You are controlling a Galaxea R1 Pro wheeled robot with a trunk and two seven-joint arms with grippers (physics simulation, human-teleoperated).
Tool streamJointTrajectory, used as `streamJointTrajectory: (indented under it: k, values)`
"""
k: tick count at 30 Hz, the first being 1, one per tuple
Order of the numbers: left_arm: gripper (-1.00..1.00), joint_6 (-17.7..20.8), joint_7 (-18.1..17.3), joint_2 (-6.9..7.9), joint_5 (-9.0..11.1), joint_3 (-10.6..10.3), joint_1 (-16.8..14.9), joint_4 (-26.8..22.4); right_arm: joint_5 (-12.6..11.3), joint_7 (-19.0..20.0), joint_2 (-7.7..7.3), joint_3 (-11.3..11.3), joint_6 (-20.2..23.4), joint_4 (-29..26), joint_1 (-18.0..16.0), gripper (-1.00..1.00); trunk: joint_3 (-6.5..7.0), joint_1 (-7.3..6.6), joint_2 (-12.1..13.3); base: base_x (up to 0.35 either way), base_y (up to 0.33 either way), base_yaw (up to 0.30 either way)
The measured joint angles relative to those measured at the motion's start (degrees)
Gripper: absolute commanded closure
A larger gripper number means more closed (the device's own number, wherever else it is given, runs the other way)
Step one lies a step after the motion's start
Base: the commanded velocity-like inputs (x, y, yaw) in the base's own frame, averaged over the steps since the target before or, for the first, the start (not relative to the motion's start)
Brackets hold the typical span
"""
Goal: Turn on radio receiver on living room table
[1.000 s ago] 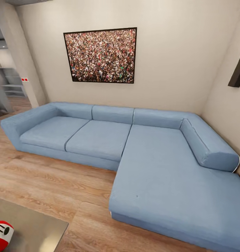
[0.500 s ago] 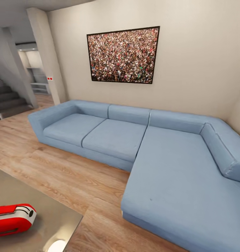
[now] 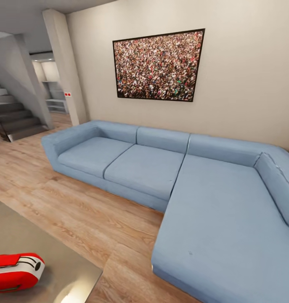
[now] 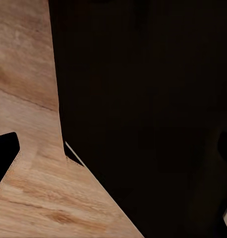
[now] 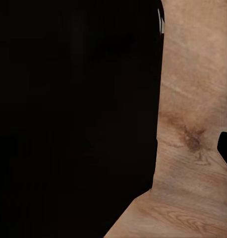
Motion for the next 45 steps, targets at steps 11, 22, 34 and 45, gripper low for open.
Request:
streamJointTrajectory:
  k: [11, 22, 34, 45]
  values:
    - [-1.00, 0.00, 0.00, -0.08, -0.03, 0.00, 0.00, 0.00, 0.00, -0.24, 0.09, 0.00, -0.02, -0.01, 0.00, -1.00, -0.03, 0.00, 0.00, 0.277, 0.000, 0.046]
    - [-1.00, 0.00, 0.00, -0.09, -0.03, 0.00, 0.00, 0.00, 0.00, -0.21, 0.09, 0.02, -0.07, 0.00, 0.00, -1.00, -0.26, 0.00, 0.00, 0.024, 0.000, 0.254]
    - [-1.00, -0.07, 0.00, -0.09, -0.07, 0.00, 0.01, 0.00, 0.00, -0.18, 0.09, 0.00, -0.07, 0.01, 0.00, -1.00, -0.52, 0.00, 0.00, 0.000, 0.000, 0.268]
    - [-1.00, -0.09, 0.00, -0.09, -0.06, 0.00, 0.00, 0.00, 0.00, -0.18, 0.09, 0.02, -0.07, 0.01, 0.00, -1.00, -0.78, 0.00, 0.00, 0.000, 0.000, 0.269]
